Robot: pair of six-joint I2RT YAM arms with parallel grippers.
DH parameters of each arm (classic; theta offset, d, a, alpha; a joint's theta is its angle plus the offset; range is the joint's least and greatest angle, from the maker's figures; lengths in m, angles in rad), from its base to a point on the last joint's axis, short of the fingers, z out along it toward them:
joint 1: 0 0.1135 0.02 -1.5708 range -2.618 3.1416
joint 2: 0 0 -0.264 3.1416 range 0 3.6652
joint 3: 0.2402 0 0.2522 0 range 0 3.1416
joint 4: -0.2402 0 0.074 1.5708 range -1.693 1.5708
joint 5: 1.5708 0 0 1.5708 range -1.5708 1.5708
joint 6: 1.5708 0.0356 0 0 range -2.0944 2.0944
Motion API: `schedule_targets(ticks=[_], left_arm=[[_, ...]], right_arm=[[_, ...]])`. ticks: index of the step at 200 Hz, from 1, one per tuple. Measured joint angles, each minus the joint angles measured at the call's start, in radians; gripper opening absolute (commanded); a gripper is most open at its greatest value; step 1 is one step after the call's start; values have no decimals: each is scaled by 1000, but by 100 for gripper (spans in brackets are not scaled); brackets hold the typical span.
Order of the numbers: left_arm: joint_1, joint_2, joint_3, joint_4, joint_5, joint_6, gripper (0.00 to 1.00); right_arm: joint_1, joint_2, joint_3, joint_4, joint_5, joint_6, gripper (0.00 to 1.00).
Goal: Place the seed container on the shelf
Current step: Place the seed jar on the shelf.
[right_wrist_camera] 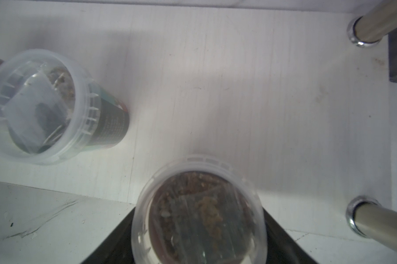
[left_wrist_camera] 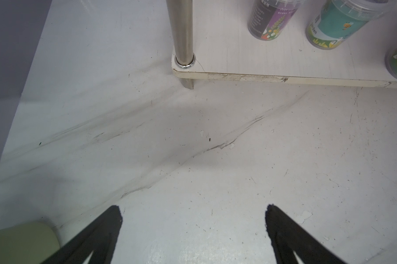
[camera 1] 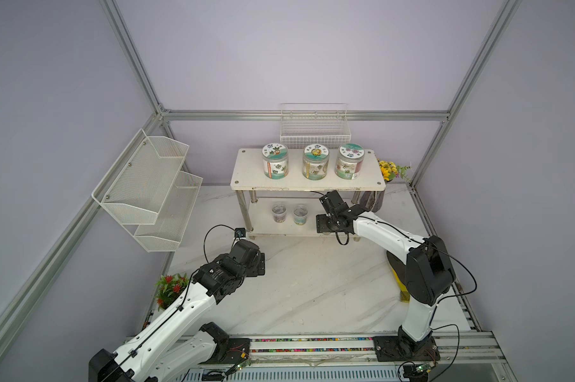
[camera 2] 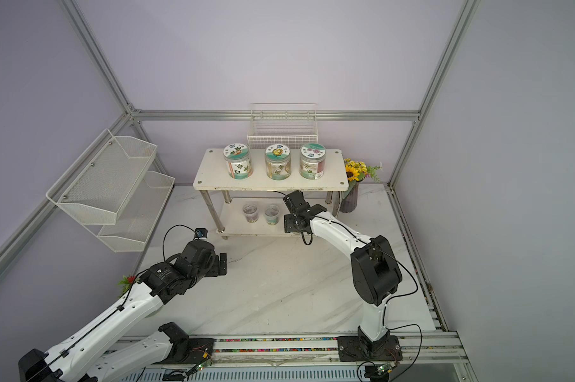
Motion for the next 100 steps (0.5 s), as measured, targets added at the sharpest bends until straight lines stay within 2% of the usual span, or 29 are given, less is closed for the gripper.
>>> schedule_targets(ticks=[100], left_arm=[[0, 0, 0, -7, 0, 0, 100]], right_arm=[[-1, 27, 24, -5, 1, -13, 84]])
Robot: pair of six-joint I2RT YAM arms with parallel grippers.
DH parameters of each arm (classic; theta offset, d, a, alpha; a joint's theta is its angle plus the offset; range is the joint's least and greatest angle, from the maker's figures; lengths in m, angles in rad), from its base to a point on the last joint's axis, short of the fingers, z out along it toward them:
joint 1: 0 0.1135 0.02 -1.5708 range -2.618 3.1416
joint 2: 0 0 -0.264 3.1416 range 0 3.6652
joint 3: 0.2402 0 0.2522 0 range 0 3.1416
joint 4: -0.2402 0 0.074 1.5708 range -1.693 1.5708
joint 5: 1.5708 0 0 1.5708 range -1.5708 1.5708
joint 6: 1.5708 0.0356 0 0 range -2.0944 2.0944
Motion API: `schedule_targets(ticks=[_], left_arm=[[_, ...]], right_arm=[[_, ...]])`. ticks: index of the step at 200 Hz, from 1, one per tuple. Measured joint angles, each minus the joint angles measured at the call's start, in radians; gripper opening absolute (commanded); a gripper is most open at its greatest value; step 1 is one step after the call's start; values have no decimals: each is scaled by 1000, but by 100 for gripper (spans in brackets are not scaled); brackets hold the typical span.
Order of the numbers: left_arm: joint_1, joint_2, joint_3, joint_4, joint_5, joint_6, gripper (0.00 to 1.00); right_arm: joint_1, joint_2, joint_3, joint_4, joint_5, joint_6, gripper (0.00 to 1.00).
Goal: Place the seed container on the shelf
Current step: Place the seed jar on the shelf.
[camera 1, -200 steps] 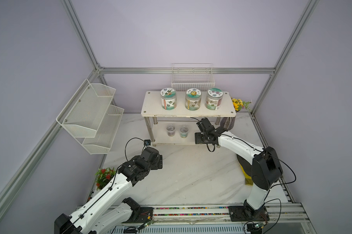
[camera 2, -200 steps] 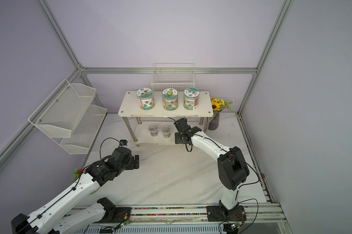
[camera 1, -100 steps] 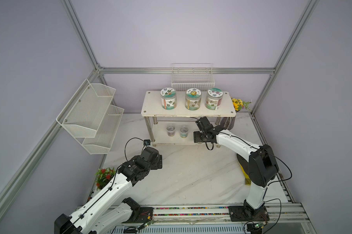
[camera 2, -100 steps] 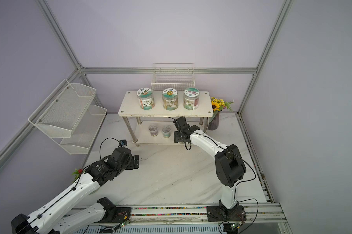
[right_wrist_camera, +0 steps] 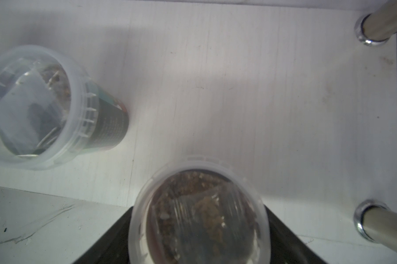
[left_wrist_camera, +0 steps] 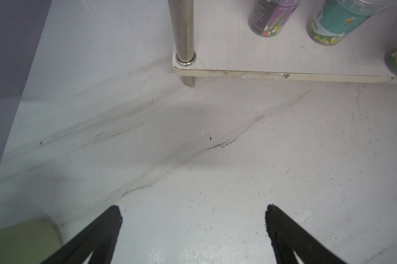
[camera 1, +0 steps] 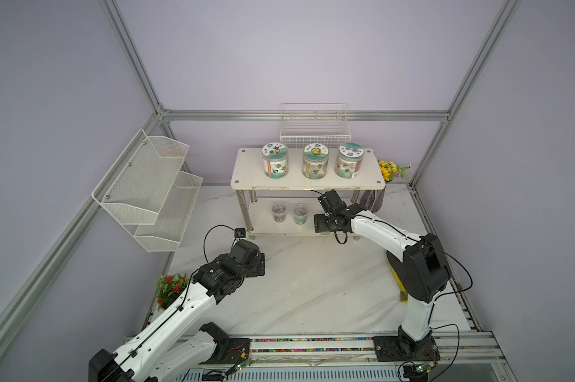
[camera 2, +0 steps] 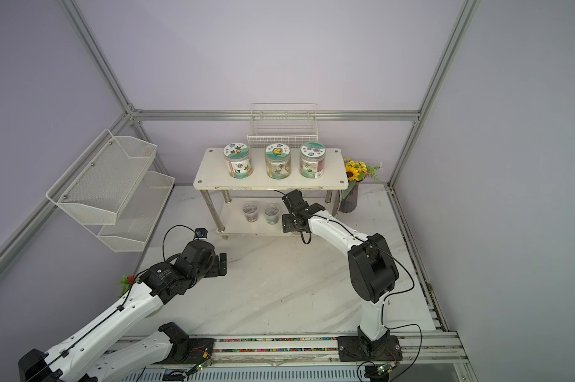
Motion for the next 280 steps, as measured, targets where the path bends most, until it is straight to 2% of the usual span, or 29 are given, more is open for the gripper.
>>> schedule_targets(ticks=[36, 109, 191, 231, 280], left_arm=[[0, 0, 0, 0, 0, 0, 100], [0, 0, 0, 0, 0, 0, 100], [1, -10, 0, -1, 0, -1, 100], [1, -18, 0, -3, 0, -1, 100], [2, -21, 0, -4, 0, -1, 100]], right_arm=[[0, 0, 5, -13, 2, -6, 91], [0, -13, -4, -20, -5, -6, 97], [-10, -214, -204, 72, -23, -35, 97], [5, -313, -364, 159, -27, -60, 97], [50, -472, -619, 370, -23, -90, 86]])
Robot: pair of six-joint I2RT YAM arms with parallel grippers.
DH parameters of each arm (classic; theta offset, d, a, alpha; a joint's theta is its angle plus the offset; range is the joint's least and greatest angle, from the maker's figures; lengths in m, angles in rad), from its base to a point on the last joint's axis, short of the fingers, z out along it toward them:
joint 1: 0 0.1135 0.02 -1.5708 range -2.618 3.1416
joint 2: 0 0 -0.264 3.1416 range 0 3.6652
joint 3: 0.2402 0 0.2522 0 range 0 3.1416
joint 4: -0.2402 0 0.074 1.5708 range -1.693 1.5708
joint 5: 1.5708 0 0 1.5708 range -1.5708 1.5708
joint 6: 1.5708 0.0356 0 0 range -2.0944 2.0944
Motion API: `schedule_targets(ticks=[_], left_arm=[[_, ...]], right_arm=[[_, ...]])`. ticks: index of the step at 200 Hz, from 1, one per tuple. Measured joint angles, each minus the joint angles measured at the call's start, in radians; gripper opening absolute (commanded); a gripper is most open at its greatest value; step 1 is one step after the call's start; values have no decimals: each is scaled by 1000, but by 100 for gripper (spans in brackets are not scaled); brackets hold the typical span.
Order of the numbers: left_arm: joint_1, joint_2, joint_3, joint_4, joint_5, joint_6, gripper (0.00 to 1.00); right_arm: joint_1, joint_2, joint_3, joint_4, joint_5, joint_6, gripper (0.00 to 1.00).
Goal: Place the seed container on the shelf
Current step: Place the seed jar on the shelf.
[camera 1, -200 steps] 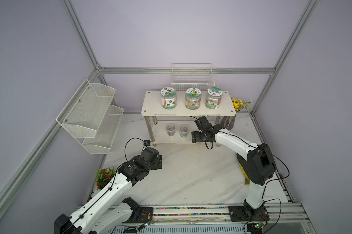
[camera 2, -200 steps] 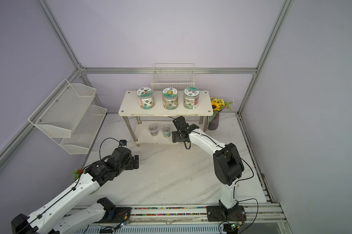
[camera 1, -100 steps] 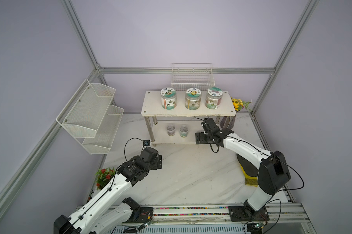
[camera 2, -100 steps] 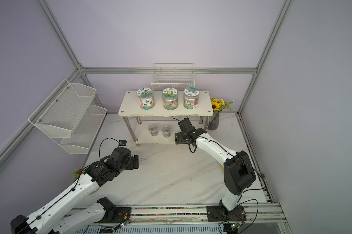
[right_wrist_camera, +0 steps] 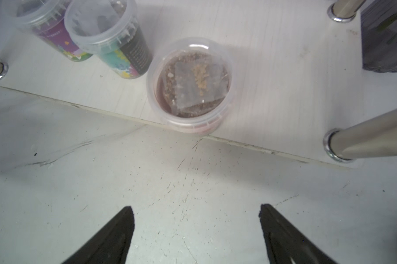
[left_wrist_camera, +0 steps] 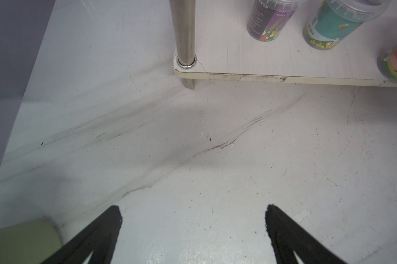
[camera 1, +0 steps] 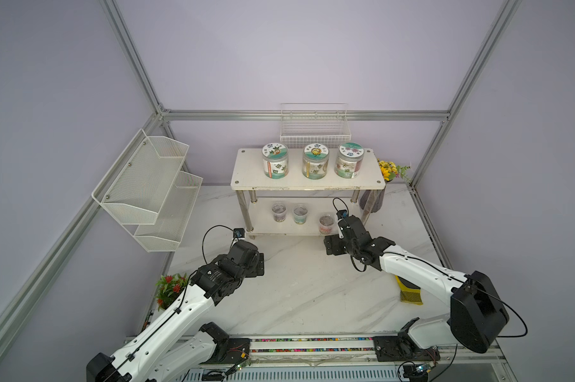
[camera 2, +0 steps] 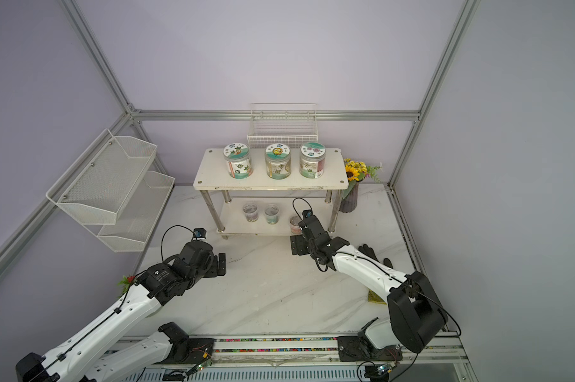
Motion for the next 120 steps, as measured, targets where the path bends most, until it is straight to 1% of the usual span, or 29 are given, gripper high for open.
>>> schedule_targets(ticks=[26, 48, 90, 120], left_arm=[[0, 0, 0, 0, 0, 0, 100], [0, 0, 0, 0, 0, 1, 100], [0, 1, 0, 0, 0, 6, 100], [0, 2, 6, 0, 0, 7, 100]], right_arm=[[1, -12, -90, 113, -1, -35, 85], [1, -12, -135, 195, -2, -74, 84], [-2, -2, -138, 293, -10, -151, 84], [-19, 24, -138, 351, -40, -194, 84]])
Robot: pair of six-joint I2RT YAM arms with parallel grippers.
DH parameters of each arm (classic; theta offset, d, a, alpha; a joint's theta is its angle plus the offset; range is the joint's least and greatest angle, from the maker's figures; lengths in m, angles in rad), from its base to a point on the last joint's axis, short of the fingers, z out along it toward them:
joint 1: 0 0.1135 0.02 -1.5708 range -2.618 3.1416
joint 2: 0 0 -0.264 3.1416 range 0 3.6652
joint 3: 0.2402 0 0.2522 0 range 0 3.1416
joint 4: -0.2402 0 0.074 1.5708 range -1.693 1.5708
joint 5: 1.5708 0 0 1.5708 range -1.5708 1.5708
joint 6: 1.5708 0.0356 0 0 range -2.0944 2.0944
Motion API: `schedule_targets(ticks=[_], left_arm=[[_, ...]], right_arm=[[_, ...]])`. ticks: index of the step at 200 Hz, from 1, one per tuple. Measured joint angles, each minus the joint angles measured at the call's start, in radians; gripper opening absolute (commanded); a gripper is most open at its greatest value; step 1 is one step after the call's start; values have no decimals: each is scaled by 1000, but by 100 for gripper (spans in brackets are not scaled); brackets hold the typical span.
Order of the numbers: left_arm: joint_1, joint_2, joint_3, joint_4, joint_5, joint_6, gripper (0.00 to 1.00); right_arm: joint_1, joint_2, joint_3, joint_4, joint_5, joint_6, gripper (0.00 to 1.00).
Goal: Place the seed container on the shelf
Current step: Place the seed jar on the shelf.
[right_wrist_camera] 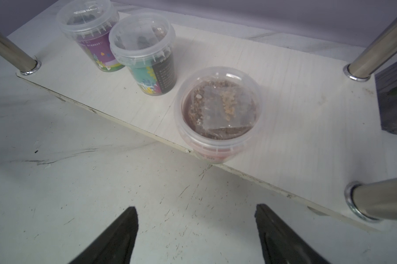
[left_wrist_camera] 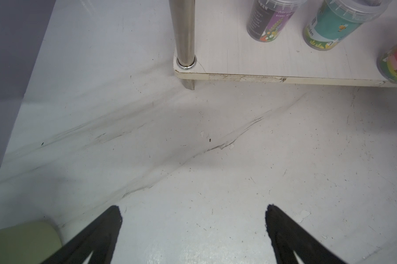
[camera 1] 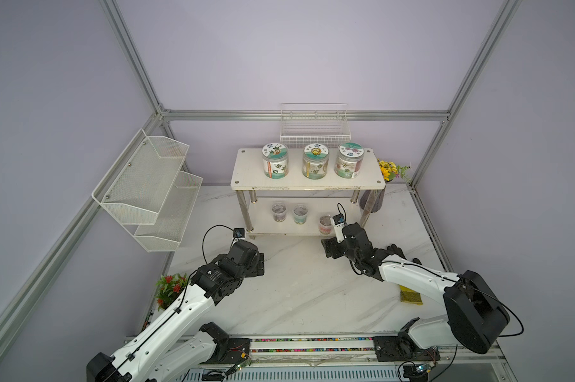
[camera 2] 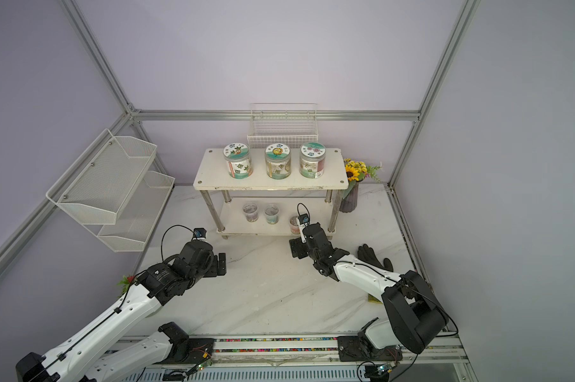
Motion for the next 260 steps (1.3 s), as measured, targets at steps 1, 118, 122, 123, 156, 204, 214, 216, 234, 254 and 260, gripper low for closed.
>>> schedule_targets(ticks=[1, 118, 122, 123, 156, 204, 214, 216, 234, 254, 260], left_arm=[[0, 0, 0, 0, 0, 0, 100], [6, 10, 8, 1, 0, 16, 100], [6, 10, 8, 1, 0, 16, 100], [6, 10, 8, 1, 0, 16, 100], [6, 10, 8, 1, 0, 16, 100], [6, 10, 8, 1, 0, 16, 100], [6, 10, 8, 1, 0, 16, 100], [6, 10, 8, 1, 0, 16, 100], [6, 11, 8, 1, 0, 16, 100], [6, 15, 8, 1, 0, 16, 100], [6, 16, 8, 2, 0, 16, 100]], right_arm=[[-1, 1, 0, 1, -1, -1, 84], [-61, 81, 2, 105, -103, -83, 78], [-63, 82, 2, 109, -105, -83, 78], [-63, 83, 2, 110, -105, -84, 78], [-77, 95, 9, 140, -119, -90, 77], [-87, 132, 39, 167, -121, -98, 76], [-87, 141, 42, 175, -121, -101, 75], [-87, 142, 42, 176, -121, -101, 75], [-88, 155, 47, 178, -121, -106, 74], [-89, 167, 60, 179, -121, -109, 69], [-89, 170, 63, 179, -122, -110, 68]])
